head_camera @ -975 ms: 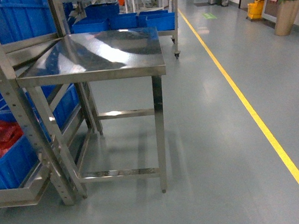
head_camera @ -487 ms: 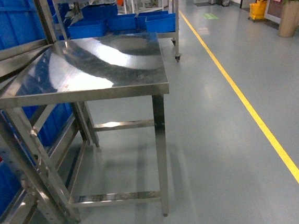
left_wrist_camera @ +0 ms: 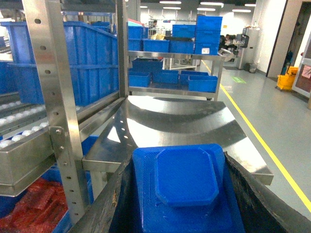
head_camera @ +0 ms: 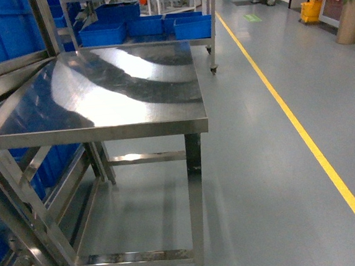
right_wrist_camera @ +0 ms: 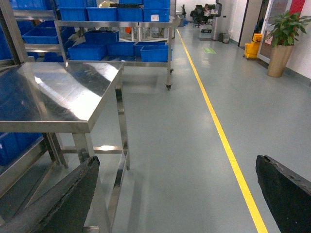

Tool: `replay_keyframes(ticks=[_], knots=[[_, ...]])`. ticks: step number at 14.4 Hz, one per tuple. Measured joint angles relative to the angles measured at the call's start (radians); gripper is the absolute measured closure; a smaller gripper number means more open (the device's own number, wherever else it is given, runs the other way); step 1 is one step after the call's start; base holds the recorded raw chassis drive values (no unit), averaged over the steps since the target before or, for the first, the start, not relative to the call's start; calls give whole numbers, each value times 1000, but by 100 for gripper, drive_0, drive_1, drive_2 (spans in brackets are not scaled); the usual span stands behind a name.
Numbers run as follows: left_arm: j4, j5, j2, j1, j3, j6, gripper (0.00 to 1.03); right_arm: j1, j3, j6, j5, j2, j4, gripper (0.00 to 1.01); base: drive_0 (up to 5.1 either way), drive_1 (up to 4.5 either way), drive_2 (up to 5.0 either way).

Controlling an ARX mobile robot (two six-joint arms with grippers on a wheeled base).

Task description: Pick blue part to blue bin on bottom shelf

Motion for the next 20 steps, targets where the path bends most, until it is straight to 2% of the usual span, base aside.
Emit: replay_keyframes(ticks=[20], knots=[[-2, 0, 0, 0, 0, 0, 59, 0, 0, 0, 0, 0, 2, 3, -11, 420, -441]])
